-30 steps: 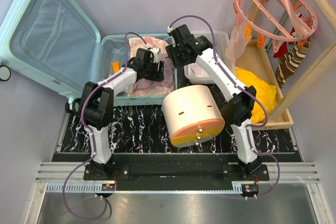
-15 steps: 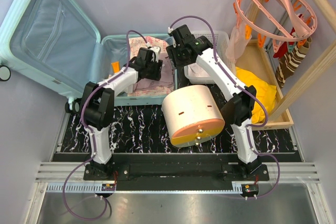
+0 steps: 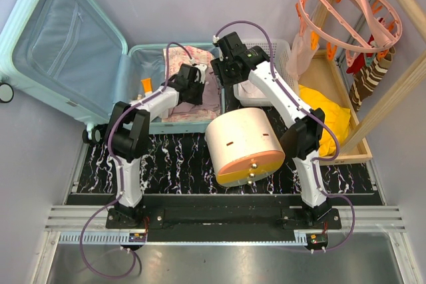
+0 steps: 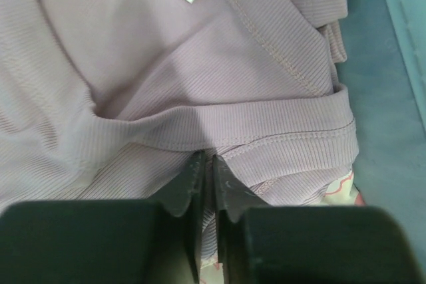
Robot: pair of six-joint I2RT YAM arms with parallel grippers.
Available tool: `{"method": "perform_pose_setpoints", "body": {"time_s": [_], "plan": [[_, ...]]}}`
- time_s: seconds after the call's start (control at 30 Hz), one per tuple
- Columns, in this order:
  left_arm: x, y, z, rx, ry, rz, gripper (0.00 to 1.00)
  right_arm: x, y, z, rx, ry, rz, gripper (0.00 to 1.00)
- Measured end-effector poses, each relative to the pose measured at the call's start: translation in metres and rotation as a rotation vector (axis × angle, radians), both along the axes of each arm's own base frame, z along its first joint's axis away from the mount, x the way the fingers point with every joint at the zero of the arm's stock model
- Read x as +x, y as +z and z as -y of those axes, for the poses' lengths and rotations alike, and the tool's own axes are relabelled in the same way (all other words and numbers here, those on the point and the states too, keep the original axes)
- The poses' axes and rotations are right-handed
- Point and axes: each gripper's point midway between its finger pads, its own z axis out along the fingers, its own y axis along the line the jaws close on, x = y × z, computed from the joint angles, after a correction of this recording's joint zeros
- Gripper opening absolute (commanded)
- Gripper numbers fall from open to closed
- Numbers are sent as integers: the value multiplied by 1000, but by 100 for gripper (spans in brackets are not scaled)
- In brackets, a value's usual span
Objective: Open, take out, and arrange the luggage
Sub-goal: Pick up the clothes from the luggage.
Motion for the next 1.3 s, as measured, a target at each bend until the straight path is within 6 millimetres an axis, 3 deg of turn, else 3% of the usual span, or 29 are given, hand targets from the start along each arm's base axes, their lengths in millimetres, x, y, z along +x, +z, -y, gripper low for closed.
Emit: {"method": "perform_pose_setpoints", "body": {"time_s": [0.23,0.53,0.7,0.77,0.83,0.87,1.07,1.23,1.3], "plan": [[-6,-3,14,-21,-47,-11,0,-1,-4,1,-7,0,-10,63],[-27,5,66,-172,-229,-33,0,-2,-8,2,-12,0,-19,64],[-31,2,71,-194,-249,-50,0,-3,-9,2,-14,0,-21,64],[-31,2,70,-194,-248,-50,24,-3,-10,2,-16,1,-24,65],[-31,4,70,-195,-240,-58,40,-3,-11,2,-18,0,-25,66],[-30,6,69,-195,-240,-58,58,-3,-11,3,-18,0,-26,66],[-13,31,51,-210,-161,-22,76,-4,-8,4,-17,-1,-22,67],[18,70,24,-206,-38,65,77,-5,-6,4,-16,-1,-17,67],[26,76,14,-191,4,81,77,-4,-5,5,-18,-1,-15,67]]}}
